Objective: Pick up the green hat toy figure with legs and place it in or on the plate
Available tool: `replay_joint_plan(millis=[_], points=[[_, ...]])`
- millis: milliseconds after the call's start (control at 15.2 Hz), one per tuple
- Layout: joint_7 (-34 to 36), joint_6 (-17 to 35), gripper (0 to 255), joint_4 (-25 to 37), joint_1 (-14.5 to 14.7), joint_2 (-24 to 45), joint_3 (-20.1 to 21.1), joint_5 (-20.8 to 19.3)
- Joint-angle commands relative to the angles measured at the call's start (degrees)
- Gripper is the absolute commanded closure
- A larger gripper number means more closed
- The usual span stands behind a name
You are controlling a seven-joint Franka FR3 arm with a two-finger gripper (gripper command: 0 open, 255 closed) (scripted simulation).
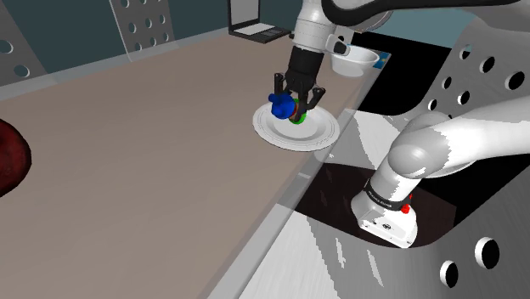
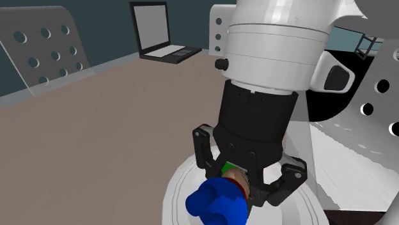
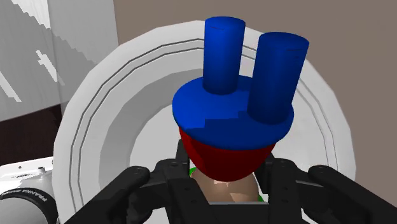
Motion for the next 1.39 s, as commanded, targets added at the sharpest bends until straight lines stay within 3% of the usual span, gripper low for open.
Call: replay_joint_plan(millis=[0,132,198,528,792,1320], points=[[-0.03,0.01,255,-0.32,-0.12,0.1,0.06,-0.25],[-0.05,0.0,255,-0.32,-0.16,0.09,0.08,-0.23],[-0.03,0.02,0,-0.18,-0.19,0.24,0.1,-0.26],[-0.05,0.0,0,-0.32,-0.16,0.09,0.08,-0.24],[0.44,-6.89,0,6.4,-1.15,0.23,-2.69,-2.67],[0.44,-6.88,0,6.39,-1.15,0.23,-2.69,-2.67]])
